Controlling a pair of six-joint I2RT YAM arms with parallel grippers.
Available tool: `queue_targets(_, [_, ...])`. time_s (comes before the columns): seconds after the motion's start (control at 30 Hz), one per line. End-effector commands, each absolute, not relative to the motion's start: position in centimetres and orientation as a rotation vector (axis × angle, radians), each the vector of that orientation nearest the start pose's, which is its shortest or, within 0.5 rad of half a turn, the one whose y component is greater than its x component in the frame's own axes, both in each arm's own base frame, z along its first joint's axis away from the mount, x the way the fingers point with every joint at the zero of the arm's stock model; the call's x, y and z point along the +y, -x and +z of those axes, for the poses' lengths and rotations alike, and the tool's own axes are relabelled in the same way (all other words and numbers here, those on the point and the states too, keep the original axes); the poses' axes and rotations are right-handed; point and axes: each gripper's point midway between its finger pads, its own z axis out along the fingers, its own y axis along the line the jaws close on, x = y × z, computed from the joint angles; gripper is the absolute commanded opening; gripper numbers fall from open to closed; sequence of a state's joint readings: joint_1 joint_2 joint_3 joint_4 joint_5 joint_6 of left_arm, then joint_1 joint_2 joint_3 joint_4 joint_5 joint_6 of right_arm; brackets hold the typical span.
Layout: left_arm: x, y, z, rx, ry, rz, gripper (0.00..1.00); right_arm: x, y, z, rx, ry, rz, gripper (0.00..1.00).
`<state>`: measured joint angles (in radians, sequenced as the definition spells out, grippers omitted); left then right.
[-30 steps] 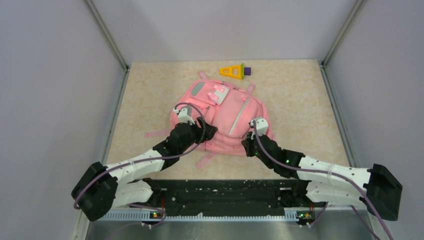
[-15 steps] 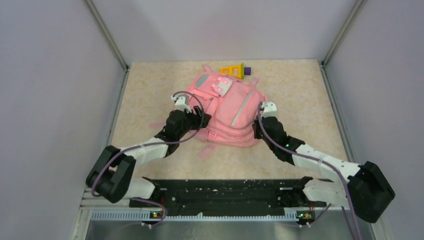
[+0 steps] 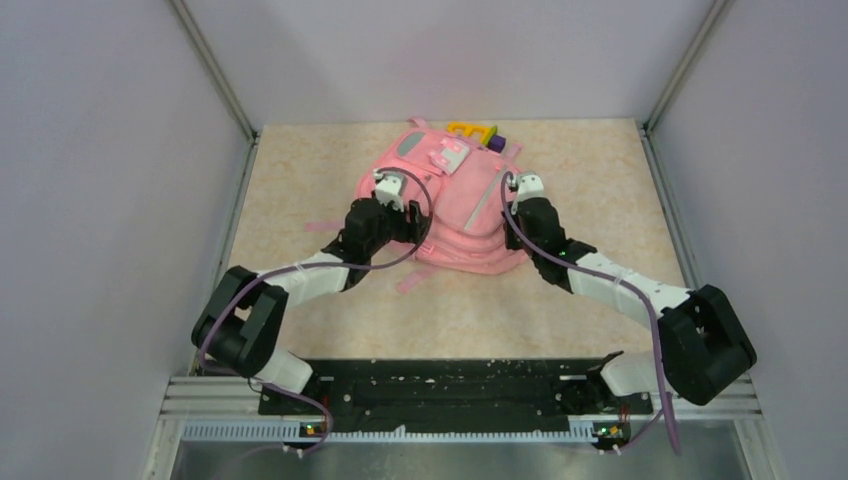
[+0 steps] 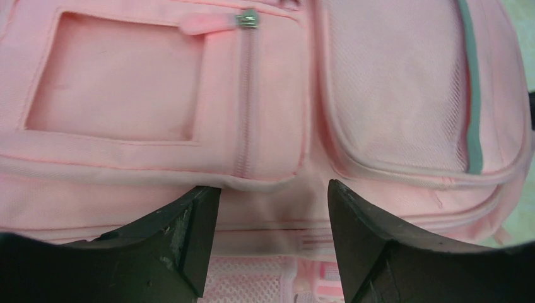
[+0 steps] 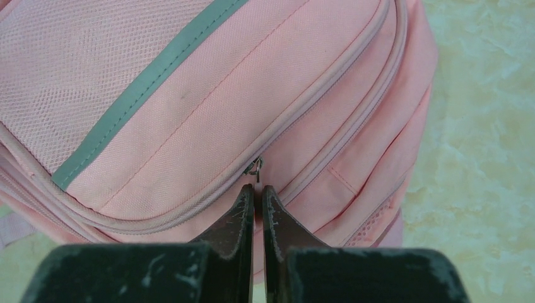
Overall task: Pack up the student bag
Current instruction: Zip the student bag at the center of the board.
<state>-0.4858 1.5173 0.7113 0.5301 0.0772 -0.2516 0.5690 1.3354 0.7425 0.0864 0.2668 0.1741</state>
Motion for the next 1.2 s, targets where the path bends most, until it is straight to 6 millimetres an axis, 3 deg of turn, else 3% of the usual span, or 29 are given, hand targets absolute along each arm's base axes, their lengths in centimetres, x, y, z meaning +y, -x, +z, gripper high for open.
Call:
queue_targets(0.0, [-27.9,-36.1,19.6,1.598,-0.634,-0.528,0.68,18.5,-35.1,14.2,2.021,0.261,0.238,0.0])
queue_targets(0.2, [-32.6,-33.8,20.5,1.402,-0.808,-0.362,0.68,18.4,-34.8,15.2,2.003,0.24,0.26,0.0])
queue_targets(0.33, [-35.8,-32.3,20.9,1.296,-0.876,-0.375,0.69,18.5,-34.5,15.3,2.002,0.232,0.294,0.0])
queue_targets(0.47, [-38.2,-31.6,20.1,1.287,-0.958,-0.36,0.7,18.6,-34.3,15.2,2.005,0.227,0.324,0.0])
queue_targets(0.7, [-40.1,-32.7,18.4,1.324,-0.996,-0.346,0.7,18.5,-34.1,15.3,2.001,0.218,0.359,0.0])
queue_targets(0.83, [-40.3,-33.9,16.9,1.353,-0.996,-0.287,0.69,18.5,-34.0,15.4,1.997,0.214,0.375,0.0])
queue_targets(0.97, [-39.8,-34.6,16.2,1.373,-0.978,-0.234,0.53,18.3,-34.1,15.7,1.988,0.203,0.376,0.0])
queue_targets(1.17, [-37.3,-34.8,15.4,1.419,-0.895,-0.144,0.06,18.2,-34.9,16.1,1.986,0.173,0.367,0.0])
